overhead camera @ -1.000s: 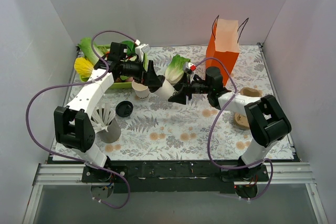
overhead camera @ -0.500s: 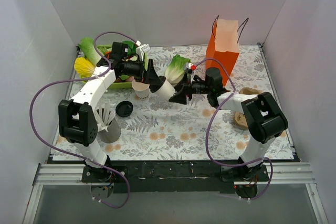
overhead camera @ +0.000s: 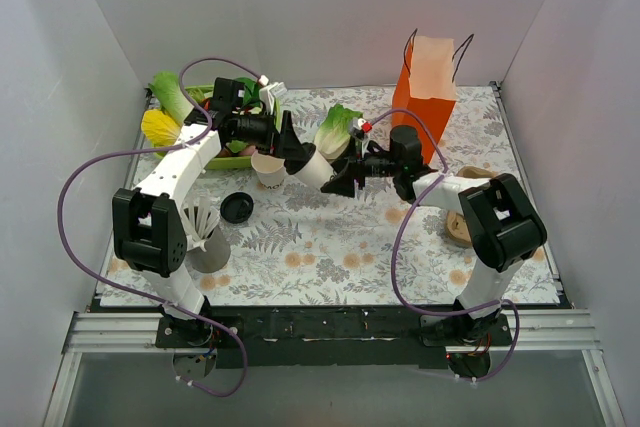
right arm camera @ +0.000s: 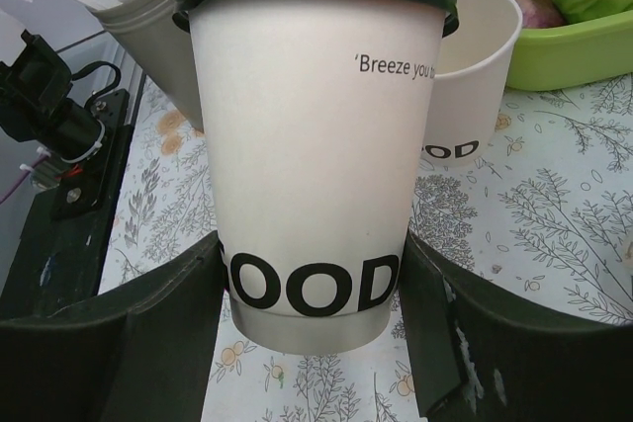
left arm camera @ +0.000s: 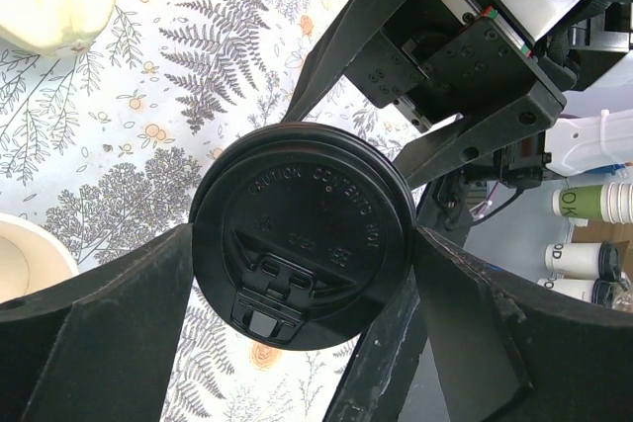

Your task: Pack the takeout coffee

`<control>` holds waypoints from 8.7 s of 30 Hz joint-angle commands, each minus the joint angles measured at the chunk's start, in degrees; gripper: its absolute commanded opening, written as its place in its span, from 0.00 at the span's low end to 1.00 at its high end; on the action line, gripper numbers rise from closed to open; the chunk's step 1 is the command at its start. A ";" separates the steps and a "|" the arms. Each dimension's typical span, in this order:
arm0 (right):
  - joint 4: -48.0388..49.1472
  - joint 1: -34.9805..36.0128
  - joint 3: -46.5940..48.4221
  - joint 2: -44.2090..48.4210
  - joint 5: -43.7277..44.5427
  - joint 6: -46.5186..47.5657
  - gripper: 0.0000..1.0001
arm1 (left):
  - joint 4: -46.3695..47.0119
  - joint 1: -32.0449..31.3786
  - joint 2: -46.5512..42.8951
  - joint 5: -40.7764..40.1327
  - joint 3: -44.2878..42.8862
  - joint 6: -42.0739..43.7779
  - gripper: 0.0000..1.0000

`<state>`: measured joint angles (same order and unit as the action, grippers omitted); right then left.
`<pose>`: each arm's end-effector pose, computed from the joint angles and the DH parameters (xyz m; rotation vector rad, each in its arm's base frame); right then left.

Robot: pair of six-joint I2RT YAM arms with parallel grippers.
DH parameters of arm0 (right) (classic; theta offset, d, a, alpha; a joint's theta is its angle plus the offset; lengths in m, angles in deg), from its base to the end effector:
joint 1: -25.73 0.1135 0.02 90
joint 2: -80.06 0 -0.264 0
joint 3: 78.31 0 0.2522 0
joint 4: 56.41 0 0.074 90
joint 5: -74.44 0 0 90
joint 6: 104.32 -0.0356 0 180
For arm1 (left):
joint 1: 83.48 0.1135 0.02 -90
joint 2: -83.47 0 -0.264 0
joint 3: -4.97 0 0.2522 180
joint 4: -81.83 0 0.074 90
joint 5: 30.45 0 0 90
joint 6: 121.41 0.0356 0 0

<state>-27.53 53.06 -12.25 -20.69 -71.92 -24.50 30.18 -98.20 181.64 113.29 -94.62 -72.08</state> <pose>0.3150 0.1961 0.2198 -1.0166 1.4846 1.2920 0.3510 -0.1219 0.3080 -0.1159 2.5617 -1.5556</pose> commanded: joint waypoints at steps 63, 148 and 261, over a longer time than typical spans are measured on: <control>-58.18 -9.31 0.96 25.51 10.21 34.69 0.98 | -8.61 -13.41 15.83 -38.18 -23.69 23.35 0.98; -88.60 -37.35 12.66 11.01 53.19 19.67 0.54 | -2.80 -14.90 -12.48 -54.17 -5.14 17.37 0.98; -100.38 -47.64 30.76 2.05 40.71 52.36 0.53 | -5.35 -14.90 -8.52 -43.89 -7.61 14.65 0.98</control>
<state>-129.39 4.52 16.36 -18.13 -31.88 27.78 25.09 -113.18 173.55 68.68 -100.78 -57.26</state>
